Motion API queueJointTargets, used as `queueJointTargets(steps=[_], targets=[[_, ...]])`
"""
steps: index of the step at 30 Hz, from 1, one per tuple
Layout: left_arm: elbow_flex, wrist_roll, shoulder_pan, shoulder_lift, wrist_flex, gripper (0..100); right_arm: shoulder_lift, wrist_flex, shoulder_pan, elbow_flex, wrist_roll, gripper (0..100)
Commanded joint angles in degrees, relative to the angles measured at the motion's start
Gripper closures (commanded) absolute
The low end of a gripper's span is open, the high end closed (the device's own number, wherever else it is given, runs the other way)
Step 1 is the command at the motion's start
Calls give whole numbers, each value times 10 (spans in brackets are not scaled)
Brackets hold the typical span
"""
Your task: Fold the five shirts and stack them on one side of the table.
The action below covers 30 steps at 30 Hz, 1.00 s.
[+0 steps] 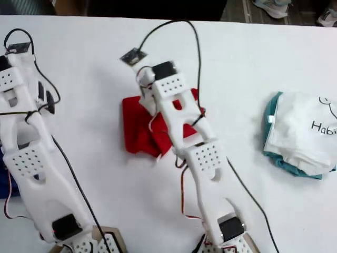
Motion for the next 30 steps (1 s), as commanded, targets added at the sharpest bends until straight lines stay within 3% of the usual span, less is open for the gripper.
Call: queueJointTargets(steps=[1, 13, 17, 24, 30], targets=[[0, -5, -4, -13, 7, 815, -6, 5, 35, -36, 5, 960], [-5, -4, 3, -9, 4, 815, -66, 17, 116, -28, 5, 978], [-4, -3, 15, -8, 4, 815, -116, 18, 100, 20, 5, 978], [-5, -3, 21, -11, 3, 815, -269, 13, 50, 254, 5, 978], [-4, -3, 20, -8, 4, 815, -285, -78, 9, 258, 43, 960]])
